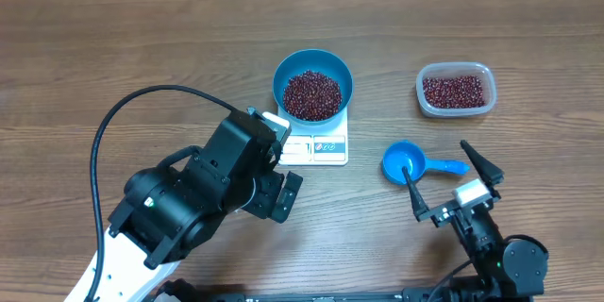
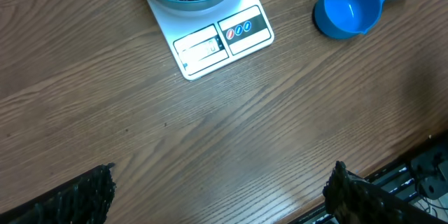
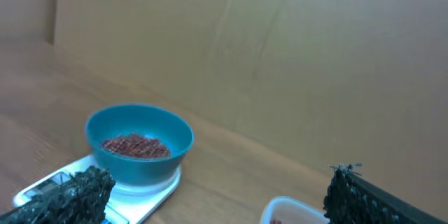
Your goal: Scoop item into bowl and weigh 150g on scale
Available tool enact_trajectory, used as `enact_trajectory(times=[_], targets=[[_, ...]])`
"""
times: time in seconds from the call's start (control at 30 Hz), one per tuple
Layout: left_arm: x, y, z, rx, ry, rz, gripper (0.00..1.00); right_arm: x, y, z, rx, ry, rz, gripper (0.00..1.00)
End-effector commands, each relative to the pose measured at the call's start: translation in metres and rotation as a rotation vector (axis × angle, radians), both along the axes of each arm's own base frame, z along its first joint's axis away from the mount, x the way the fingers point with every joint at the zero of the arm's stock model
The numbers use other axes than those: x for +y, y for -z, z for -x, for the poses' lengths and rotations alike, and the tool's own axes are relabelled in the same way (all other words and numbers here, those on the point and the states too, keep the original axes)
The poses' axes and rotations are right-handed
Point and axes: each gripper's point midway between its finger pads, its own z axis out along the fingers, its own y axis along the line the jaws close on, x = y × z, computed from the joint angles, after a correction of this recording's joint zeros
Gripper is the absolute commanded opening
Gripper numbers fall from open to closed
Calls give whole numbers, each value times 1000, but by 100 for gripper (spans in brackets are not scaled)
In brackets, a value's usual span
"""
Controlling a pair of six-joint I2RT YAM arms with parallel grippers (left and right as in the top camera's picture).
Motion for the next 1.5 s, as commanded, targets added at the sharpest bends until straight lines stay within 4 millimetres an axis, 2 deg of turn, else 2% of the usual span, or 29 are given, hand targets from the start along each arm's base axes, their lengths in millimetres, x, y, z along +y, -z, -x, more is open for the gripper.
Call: enact_trajectory(times=[0.0, 0.1, 0.13, 0.23, 0.4, 0.47, 1.47], targets=[[-1, -3, -1, -10, 14, 2, 100, -8, 8, -7, -21, 51, -11, 100], [-1, -3, -1, -10, 14, 2, 100, -14, 6, -11, -61, 87, -71, 100], [-1, -3, -1, -10, 14, 2, 100, -22, 6, -14, -70, 122, -143, 100], [-1, -3, -1, -10, 14, 2, 99, -29, 8, -16, -46, 157, -189, 100], [-1, -3, -1, -10, 14, 2, 99, -23, 50, -19, 125, 142, -156, 100], [-1, -3, -1, -10, 14, 2, 100, -21, 60, -19, 165, 131, -149, 100], [-1, -3, -1, -10, 14, 2, 99, -22, 59, -19, 162, 139, -149, 100]])
